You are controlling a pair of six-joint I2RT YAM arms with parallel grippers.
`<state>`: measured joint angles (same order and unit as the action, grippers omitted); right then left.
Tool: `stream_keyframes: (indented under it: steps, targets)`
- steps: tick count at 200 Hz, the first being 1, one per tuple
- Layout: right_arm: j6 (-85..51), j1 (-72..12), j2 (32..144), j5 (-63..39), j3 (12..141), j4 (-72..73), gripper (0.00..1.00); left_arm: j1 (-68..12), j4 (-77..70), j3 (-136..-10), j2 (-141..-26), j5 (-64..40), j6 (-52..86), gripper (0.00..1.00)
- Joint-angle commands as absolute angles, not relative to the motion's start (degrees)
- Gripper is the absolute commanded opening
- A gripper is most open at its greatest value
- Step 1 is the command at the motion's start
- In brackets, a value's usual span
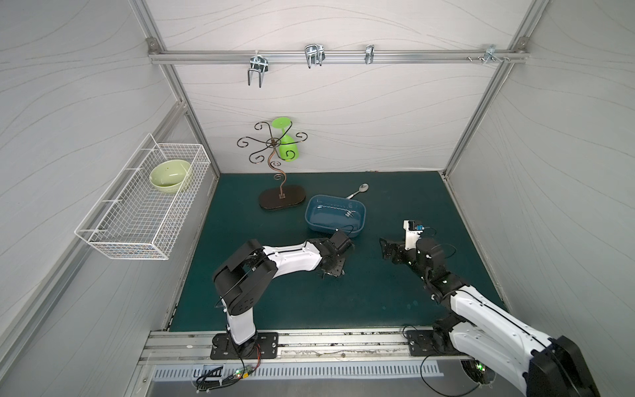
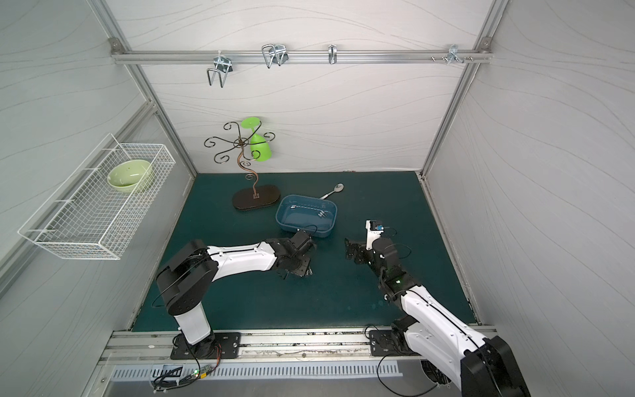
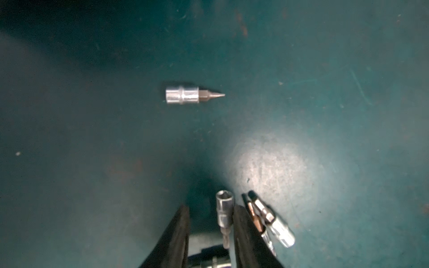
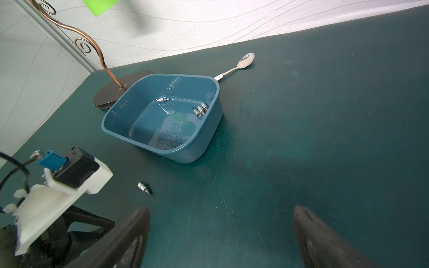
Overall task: Put the bit on the desktop into the storage box
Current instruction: Pick up the screwdriver bit from the center of the board, then place the screwdriver bit in the storage box.
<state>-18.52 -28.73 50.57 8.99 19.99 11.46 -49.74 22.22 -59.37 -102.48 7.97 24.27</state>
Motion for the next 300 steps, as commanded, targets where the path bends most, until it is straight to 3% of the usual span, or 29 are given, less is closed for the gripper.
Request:
stream_keyframes:
  steps: [1, 127, 224, 300]
  targets:
    - [-18.51, -28.39, 50.8, 9.37, 21.18, 11.34, 0.99, -50.1, 23.22, -61.61, -103.47, 9.61, 24.87, 0.33]
    - [-18.58, -28.39, 50.82, 9.4, 21.18, 11.33, 0.99, -50.06, 25.75, -62.49, -103.37, 13.27, 26.72, 0.17]
    - [-18.5, -28.39, 50.29, 9.4, 21.18, 11.07, 0.99, -49.75, 27.49, -68.15, -99.12, 13.52, 24.86, 0.15]
    - [-18.51, -28.39, 50.35, 9.36, 21.18, 11.12, 0.99, -44.57, 24.99, -76.21, -101.75, 12.04, 20.58, 0.13]
